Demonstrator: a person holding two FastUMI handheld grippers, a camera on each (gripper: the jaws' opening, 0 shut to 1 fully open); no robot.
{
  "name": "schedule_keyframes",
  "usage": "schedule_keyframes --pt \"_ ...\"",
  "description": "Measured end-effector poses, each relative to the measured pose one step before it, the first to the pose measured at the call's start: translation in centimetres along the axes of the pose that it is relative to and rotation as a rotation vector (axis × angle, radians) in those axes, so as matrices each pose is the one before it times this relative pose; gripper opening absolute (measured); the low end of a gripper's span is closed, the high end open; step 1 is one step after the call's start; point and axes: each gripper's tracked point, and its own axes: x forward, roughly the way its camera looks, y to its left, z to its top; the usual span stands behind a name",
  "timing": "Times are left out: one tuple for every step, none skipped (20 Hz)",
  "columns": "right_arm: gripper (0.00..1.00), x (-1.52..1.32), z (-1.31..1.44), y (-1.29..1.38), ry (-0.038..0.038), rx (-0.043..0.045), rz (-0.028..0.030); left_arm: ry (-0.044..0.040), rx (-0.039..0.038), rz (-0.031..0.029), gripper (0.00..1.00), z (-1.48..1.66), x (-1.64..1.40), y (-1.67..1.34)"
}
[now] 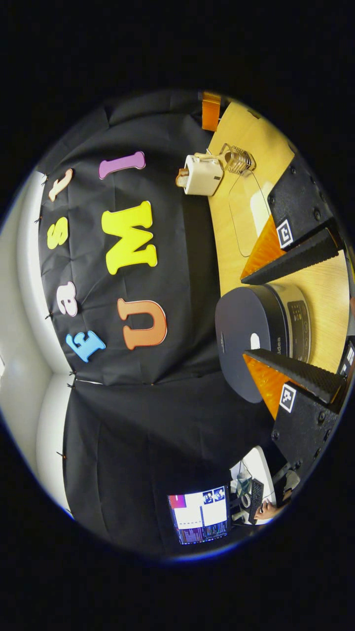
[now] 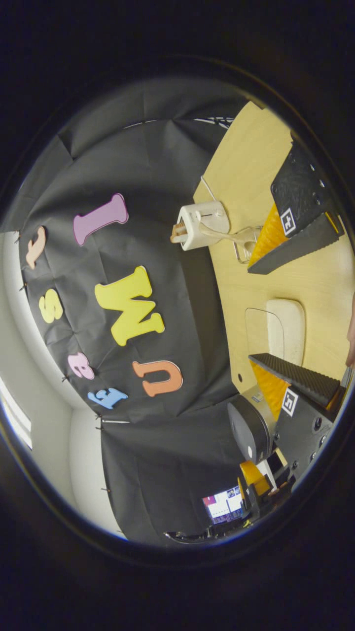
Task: Close the left gripper, press the button to open the rice cooker; take a wooden spoon from the chopstick holder with the right hand, scoop a spoonful of rice and pour it into the rice cooker, then put the wooden spoon back into the chopstick holder.
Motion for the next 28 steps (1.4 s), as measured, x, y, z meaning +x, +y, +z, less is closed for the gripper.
schedule_keyframes --pt "0.96 0.021 0.044 0.127 -0.0052 -0.00448 -0.00704 0.00414 -0.00573 -0.01158 0.84 -0.224 -0.131 -0.644" --pt "0.96 -0.154 -0.06 0.124 -0.00182 -0.00155 -0.00489 0.00456 -0.01283 -0.01222 0.84 -0.223 -0.164 -0.714" --pt "0.96 -0.166 0.016 0.161 -0.00161 -0.00312 -0.00864 0.00689 -0.01628 -0.01314 0.84 -0.346 0.064 -0.647" --pt "0.96 -0.146 0.112 0.077 -0.00363 -0.01052 -0.01035 0.00798 -0.0168 -0.01486 0.84 -0.297 -0.021 -0.799" --pt "0.96 -0.127 0.163 0.023 -0.00777 -0.01584 -0.01122 0.00175 -0.00861 -0.02014 0.84 -0.245 0.041 -0.822" --pt "0.96 -0.162 0.162 -0.047 -0.0066 -0.0225 -0.01852 0.00936 0.01381 -0.02178 0.84 -0.344 0.066 -0.803" --pt "0.96 -0.047 0.105 -0.366 -0.00961 -0.021 -0.03027 0.00039 0.00584 -0.01144 0.84 -0.353 0.148 -0.371" --pt "0.92 -0.143 0.249 -0.285 -0.01014 -0.02088 -0.02429 0.00731 -0.01389 -0.01129 0.84 -0.399 0.124 -0.506" --pt "0.96 -0.026 0.281 -0.085 -0.00909 -0.02009 -0.02017 0.01596 -0.01442 -0.01715 0.84 -0.502 -0.012 -0.631" --pt "0.96 -0.211 0.229 -0.089 -0.00753 -0.01809 -0.01519 0.00476 -0.01103 -0.01457 0.84 -0.19 0.078 -0.519" --pt "0.91 -0.231 0.04 0.138 -0.00392 -0.01707 -0.01133 -0.00335 -0.00899 -0.00729 0.85 0.044 -0.091 -0.257" --pt "0.96 -0.288 0.12 0.165 -0.00315 -0.01506 -0.00327 -0.00531 -0.00431 -0.00674 0.85 0.07 -0.201 -0.311" --pt "0.96 -0.129 -0.009 0.257 0.00159 -0.01526 0.00146 0.00183 0.0043 -0.00739 0.84 0.024 -0.164 -0.35" --pt "0.96 -0.246 0.121 0.153 0.00271 -0.01931 -0.00126 -0.00222 0.00884 -0.00807 0.85 0.007 -0.305 -0.378" --pt "0.96 -0.114 0.149 -0.392 -0.00527 -0.01675 -0.01435 -0.0155 0.00308 0.00286 0.85 0.377 -0.294 -0.127" --pt "0.96 -0.394 0.261 -0.419 -0.00601 -0.01239 -0.02034 -0.00331 0.00158 0.00232 0.85 0.088 -0.371 -0.216" --pt "0.92 -0.31 -0.05 -0.19 -0.00443 -0.00846 -0.01102 0.00333 -0.00174 -0.00625 0.85 -0.189 -0.228 -0.457" --pt "0.95 -0.245 0.137 0.151 0.00463 -0.00636 -0.0012 -0.0022 -0.00492 -0.00759 0.85 0.07 -0.242 -0.575" --pt "0.95 -0.268 -0.246 0.264 0.0059 -0.00165 0.0111 -0.0061 -0.00312 -0.00432 0.85 0.223 -0.187 -0.425" --pt "0.96 -0.33 -0.141 0.29 0.00641 0.00295 0.01003 -0.00789 -0.00144 -0.00079 0.85 0.234 -0.344 -0.413" --pt "0.96 -0.191 -0.287 0.095 0.00627 -0.0002 0.0093 -0.00933 0.00072 0.0021 0.85 0.167 -0.358 -0.208" --pt "0.92 -0.156 -0.273 0.144 0.00699 -0.00461 0.00831 -0.00683 0.00281 -0.00067 0.84 0.215 -0.137 -0.357" --pt "0.92 0.036 -0.422 0.035 0.00978 -0.00896 0.00746 -0.00267 0.0081 -0.0039 0.85 -0.037 -0.197 -0.548" --pt "0.92 -0.186 -0.236 0.238 0.0015 -0.00736 0.01359 -0.00231 0.0111 -0.00372 0.85 -0.012 -0.248 -0.372" --pt "0.92 0.021 -0.146 0.341 0.00544 -0.00792 0.01335 -0.00246 0.00797 -0.00026 0.85 0.083 -0.27 -0.282" --pt "0.92 -0.139 0.042 0.283 -0.00159 -0.00103 0.01399 -0.00429 0.00353 0.00164 0.84 0.078 -0.121 -0.24" --pt "0.92 -0.299 0.328 0.249 -0.01012 0.00141 0.01284 -0.00463 0.00387 0.00107 0.85 0.053 -0.18 -0.283" --pt "0.96 -0.267 0.362 0.258 -0.01279 -0.00547 0.00918 -0.00144 0.00686 -0.00022 0.84 -0.016 -0.033 -0.237"
